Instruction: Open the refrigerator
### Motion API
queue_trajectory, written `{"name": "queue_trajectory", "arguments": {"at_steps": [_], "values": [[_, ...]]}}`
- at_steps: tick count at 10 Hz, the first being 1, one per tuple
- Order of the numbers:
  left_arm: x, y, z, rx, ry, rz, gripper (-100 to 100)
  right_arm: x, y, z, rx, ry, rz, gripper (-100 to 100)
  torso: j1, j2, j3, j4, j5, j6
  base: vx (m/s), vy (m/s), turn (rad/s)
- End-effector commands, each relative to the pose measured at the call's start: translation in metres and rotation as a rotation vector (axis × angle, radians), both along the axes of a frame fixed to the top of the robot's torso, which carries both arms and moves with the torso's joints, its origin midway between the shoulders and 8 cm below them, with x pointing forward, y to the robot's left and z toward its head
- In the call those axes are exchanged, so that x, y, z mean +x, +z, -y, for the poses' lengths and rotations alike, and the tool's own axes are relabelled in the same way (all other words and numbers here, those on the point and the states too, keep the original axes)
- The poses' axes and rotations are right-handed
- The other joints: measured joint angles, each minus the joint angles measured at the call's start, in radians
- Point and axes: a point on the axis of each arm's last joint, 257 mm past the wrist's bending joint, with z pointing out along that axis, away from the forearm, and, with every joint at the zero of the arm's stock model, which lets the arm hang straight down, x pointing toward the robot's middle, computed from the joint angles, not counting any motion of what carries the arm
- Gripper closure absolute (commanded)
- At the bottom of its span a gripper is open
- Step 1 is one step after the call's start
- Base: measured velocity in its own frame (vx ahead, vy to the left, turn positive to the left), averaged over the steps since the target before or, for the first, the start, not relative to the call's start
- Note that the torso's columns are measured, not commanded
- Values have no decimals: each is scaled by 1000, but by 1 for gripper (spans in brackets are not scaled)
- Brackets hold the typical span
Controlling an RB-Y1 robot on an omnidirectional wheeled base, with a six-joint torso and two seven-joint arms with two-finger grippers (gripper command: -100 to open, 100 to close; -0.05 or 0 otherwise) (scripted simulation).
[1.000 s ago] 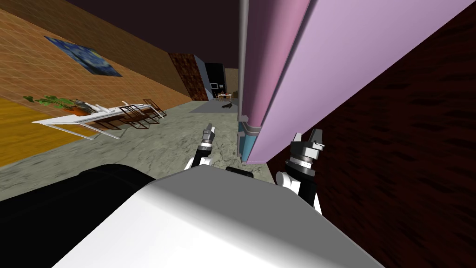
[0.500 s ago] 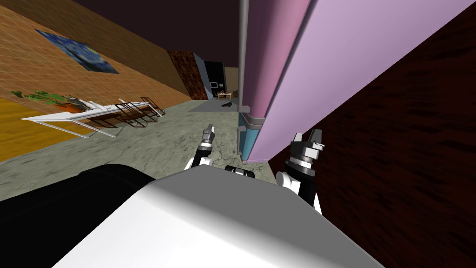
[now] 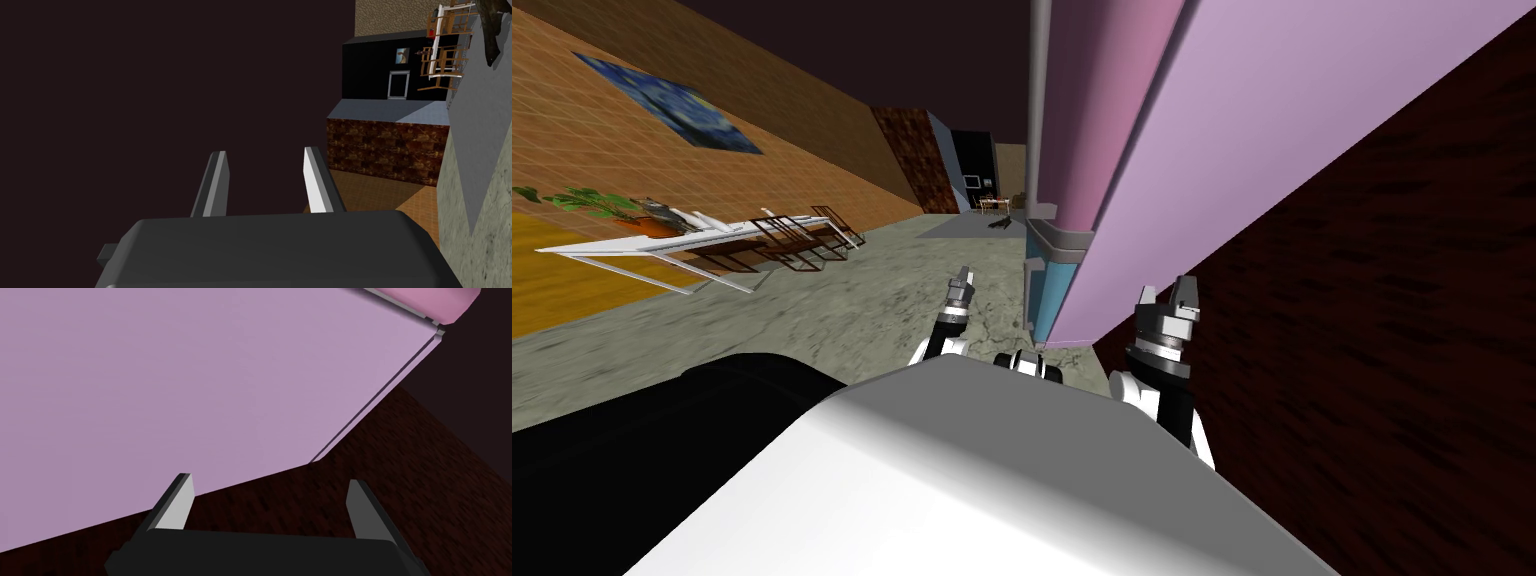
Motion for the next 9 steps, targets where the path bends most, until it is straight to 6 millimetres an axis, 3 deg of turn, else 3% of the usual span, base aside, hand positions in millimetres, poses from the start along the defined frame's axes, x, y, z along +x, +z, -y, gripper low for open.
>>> {"name": "queue_trajectory", "arguments": {"at_steps": [1,9], "values": [[0,0,0,0,0,0,0,5,-4,-6,-127,-21,-25,-100,0,1,-1,1,0,0,10,72,-6],[0,0,0,0,0,0,0,23,-26,-16,-600,-206,-81,-100,-2,1,-1,1,0,0,20,94,-8]]}}
